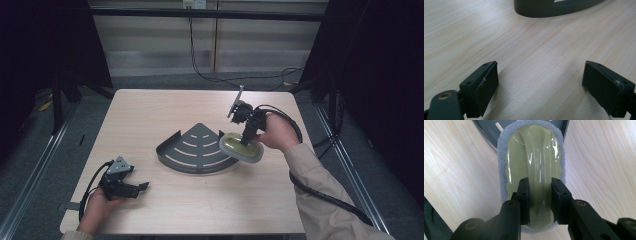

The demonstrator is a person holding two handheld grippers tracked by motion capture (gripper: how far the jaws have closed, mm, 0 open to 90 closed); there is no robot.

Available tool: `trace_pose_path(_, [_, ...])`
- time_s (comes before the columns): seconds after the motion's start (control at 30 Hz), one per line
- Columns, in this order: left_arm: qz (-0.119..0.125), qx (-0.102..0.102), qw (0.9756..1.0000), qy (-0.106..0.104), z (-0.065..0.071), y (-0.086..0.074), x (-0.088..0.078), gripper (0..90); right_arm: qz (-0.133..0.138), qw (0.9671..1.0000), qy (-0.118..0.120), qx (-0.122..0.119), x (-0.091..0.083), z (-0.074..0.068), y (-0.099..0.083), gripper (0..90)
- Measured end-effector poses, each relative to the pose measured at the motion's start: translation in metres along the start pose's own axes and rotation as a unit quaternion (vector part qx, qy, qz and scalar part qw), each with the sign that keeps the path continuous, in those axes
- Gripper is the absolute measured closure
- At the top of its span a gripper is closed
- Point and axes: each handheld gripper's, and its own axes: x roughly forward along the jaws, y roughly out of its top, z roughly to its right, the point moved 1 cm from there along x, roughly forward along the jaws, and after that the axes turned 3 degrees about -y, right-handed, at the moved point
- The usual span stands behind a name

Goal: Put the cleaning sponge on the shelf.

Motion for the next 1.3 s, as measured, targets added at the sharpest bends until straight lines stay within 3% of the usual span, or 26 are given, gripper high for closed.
trace_pose_path(0.27, [0.000, 0.000, 1.0000, 0.000, 0.000, 0.000, 0.000, 13.0, 0.000, 0.9998, -0.006, 0.017, 0.000, 0.000, 0.007, 71.3])
trace_pose_path(1.3, [0.000, 0.000, 1.0000, 0.001, 0.000, 0.000, 0.000, 13.0, 0.013, 0.9989, -0.014, 0.043, 0.009, 0.010, 0.028, 71.2])
